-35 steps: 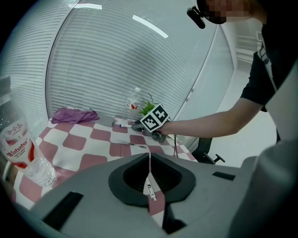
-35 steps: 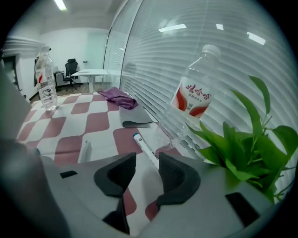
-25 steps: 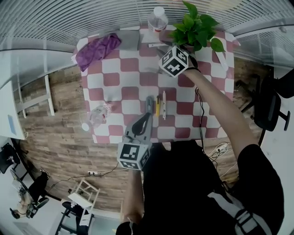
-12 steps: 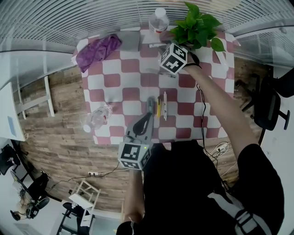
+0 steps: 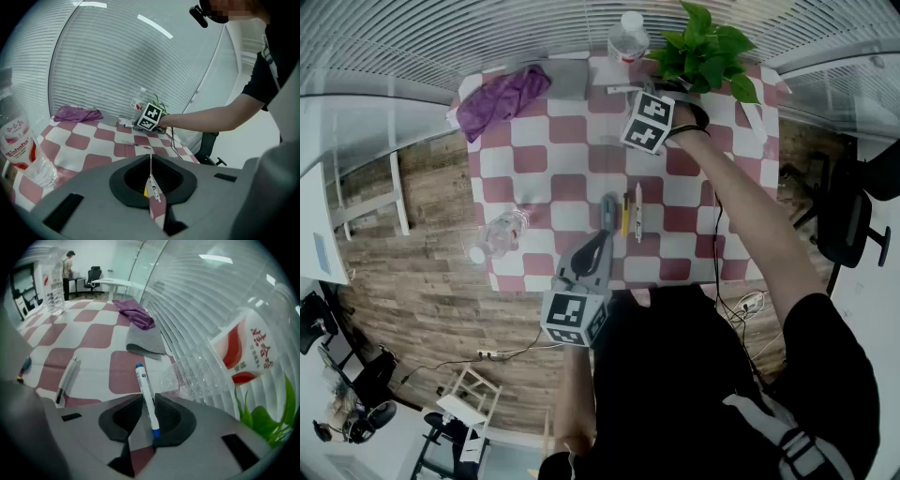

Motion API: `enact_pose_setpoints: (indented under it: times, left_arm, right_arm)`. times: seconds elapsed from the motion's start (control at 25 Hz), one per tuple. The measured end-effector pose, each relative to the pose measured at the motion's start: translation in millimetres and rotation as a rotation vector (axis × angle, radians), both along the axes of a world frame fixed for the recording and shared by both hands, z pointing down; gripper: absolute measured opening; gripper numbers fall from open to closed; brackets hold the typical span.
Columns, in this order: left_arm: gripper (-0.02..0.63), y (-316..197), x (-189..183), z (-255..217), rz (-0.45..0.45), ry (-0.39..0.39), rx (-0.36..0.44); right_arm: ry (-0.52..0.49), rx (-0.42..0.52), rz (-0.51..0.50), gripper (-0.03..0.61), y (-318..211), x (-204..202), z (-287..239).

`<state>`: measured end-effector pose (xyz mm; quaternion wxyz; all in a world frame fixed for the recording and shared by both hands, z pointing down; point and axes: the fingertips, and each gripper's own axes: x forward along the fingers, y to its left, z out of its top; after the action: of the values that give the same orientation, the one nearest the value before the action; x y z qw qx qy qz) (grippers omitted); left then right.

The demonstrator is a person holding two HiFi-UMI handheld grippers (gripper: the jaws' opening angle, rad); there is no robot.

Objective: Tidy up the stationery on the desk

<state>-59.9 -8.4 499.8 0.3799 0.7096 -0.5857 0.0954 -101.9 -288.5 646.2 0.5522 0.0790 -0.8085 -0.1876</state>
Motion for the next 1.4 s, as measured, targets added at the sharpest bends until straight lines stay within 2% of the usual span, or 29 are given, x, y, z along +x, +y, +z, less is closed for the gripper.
enact_pose_setpoints:
  times: [0.2,0.68,1.04,1.28,1.4]
  left_arm:
    - [0.035,7.1,0.2,-5.1,-0.016,-0.001,0.012]
    - [0.035,23.9,-3.2,-13.1,-0.010,-0.006,0.048]
    - [0.035,38.6,0.9,-25.7,0.100,-0.008,0.094]
    - [0.035,50.9,-4.0,-35.0,0.172,-0.022,0.124]
    - [0.035,56.0,-3.3,-39.0,0.211,-0.026,0.139]
  right_arm:
    - [0.039,0.104,-0.073,0.083,5.3,3.7,-0.4]
    - [0.000,0.077,-0.026,0.080,36.1,13.6,-13.9]
    - [-0.105,0.053,0.140,0.080,68.3,40.4,-57.7]
    - [-0.225,-0.145,0.373,0.080,112.4,73.0,-68.1]
    - [-0.264,-0.195,0.458,0.080,133.3,91.6,-72.7]
